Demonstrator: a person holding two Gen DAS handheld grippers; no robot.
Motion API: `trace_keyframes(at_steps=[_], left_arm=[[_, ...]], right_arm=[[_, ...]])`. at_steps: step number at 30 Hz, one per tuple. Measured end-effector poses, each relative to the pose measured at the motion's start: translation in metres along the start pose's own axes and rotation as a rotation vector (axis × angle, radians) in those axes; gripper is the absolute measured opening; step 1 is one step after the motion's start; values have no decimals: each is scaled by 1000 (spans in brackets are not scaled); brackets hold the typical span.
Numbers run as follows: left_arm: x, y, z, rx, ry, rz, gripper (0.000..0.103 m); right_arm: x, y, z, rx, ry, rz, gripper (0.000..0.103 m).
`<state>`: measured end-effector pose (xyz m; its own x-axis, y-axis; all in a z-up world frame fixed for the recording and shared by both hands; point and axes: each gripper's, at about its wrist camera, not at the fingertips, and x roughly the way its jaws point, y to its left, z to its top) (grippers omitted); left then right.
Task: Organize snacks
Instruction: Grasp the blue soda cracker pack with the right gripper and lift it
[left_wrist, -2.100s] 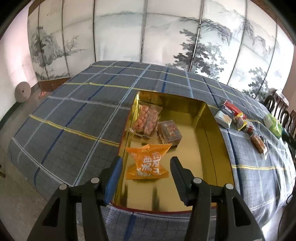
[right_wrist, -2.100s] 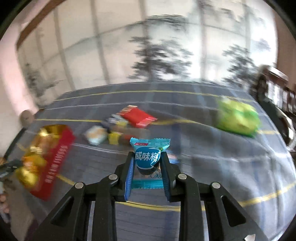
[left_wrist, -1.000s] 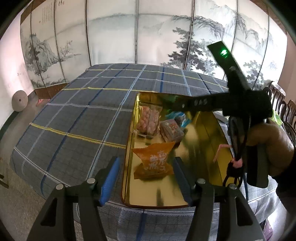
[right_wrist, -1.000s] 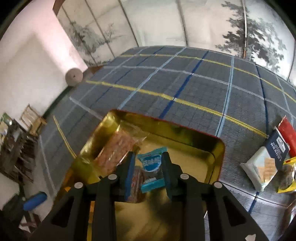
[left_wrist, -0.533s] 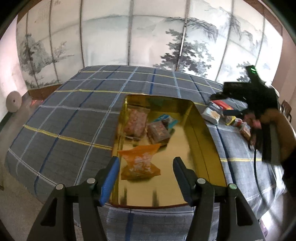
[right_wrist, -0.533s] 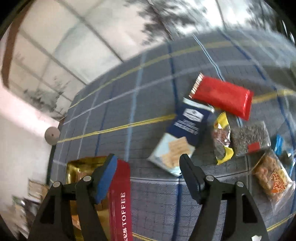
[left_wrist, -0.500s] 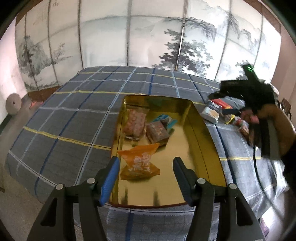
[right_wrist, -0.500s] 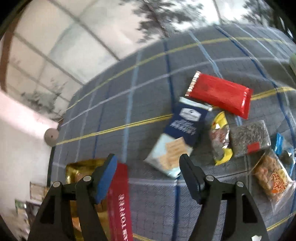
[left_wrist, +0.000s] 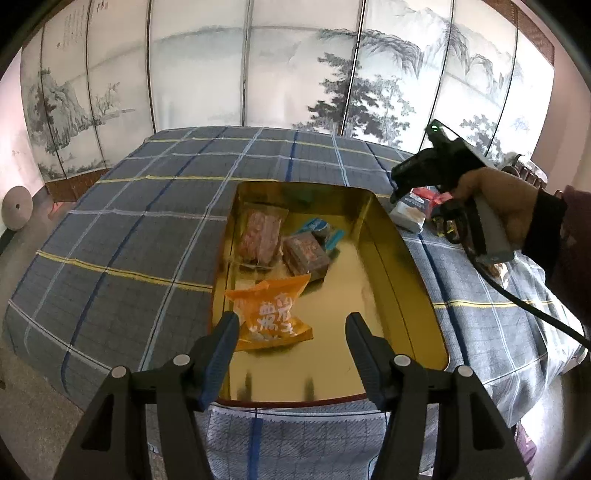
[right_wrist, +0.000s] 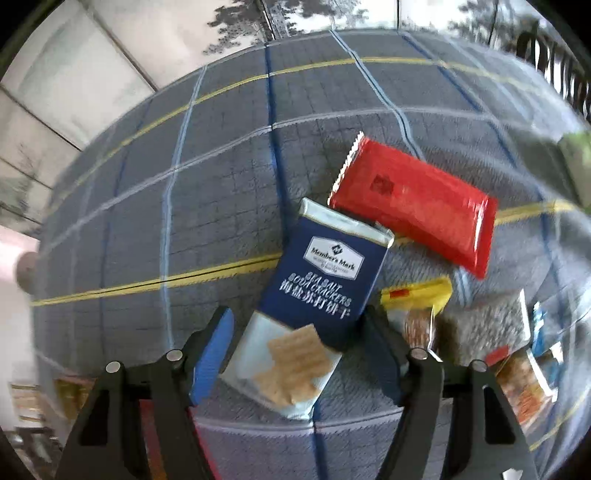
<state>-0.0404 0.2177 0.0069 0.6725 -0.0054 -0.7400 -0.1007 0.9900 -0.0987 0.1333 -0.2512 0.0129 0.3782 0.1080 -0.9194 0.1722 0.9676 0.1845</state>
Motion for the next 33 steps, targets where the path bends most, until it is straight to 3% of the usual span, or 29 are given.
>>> trace_keyframes(at_steps=[3,7,11,14,17,18,19,24,25,26,27,33], left_arm=[[0,2,0,-14,6,0,61],[-6,2,0,-16,5,-1,61],[-15,-7,-1,29,-8,9,61],[-18,-19,-1,67,-7,-1,61],[-17,-37,1,98,13,-37,61],[-16,-45,3,107,27,-68,61],[-16,-51,4,115,33,-91,61],[-13,-89,13,135,73,-203,61],[-11,-98,16,136,87,-235,61],[-8,-106,19,137,100,-259,61],[-5,-116,23,145,110,-272,61],[18,-165,46,246,109,-295,61]], right_arm=[[-9,-15,-2,-137,-23,-27,54],[-45,-13,-14,-242,-72,105,48],[-127,3,-34,-204,-152,292,48],[-190,3,-63,-143,-231,323,48],[-216,-32,-98,-67,-311,214,48],[-210,-35,-106,-45,-328,175,48],[-204,-74,-117,-5,-346,137,48],[-148,-118,-139,78,-374,-37,48],[-142,-145,-147,90,-378,-67,48],[-127,-122,-144,99,-382,-75,48],[-120,-139,-150,115,-383,-74,48],[-81,-127,-154,102,-402,-118,48]])
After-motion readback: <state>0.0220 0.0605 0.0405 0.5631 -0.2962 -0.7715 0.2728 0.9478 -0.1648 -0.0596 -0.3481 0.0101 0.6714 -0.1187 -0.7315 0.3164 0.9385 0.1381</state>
